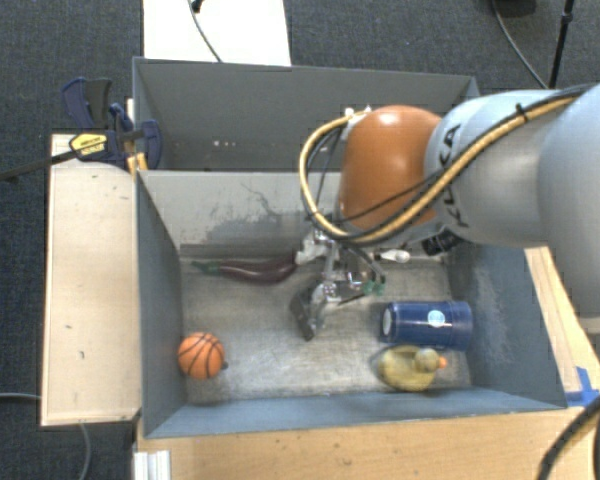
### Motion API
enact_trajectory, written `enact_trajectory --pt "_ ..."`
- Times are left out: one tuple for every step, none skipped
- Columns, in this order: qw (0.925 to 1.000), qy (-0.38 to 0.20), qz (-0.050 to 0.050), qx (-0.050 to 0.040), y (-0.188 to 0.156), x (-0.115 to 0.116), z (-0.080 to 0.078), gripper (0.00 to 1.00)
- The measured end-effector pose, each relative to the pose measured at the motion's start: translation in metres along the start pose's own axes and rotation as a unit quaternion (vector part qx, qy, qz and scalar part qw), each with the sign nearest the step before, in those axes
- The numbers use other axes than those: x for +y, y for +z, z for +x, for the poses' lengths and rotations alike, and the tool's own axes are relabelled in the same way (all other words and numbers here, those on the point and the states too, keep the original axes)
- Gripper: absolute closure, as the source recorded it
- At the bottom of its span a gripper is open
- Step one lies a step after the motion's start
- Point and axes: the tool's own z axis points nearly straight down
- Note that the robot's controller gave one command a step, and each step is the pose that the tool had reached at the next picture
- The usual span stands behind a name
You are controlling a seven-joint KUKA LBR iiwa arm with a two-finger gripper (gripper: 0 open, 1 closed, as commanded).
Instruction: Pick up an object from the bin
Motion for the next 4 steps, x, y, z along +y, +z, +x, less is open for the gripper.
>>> enact_trajectory --pt "0.9483 -0.317 -0.006 -0.0124 0.0316 -0.0177 -0.0108 1.0" --pt "0.9483 -0.317 -0.006 -0.0124 0.0315 -0.0176 -0.0108 1.0" --pt "0.9479 -0.318 -0.005 -0.0118 0.0296 -0.0166 -0.0096 1.0" --pt "0.9475 -0.32 -0.002 -0.0096 0.0286 -0.0167 -0.0087 1.0"
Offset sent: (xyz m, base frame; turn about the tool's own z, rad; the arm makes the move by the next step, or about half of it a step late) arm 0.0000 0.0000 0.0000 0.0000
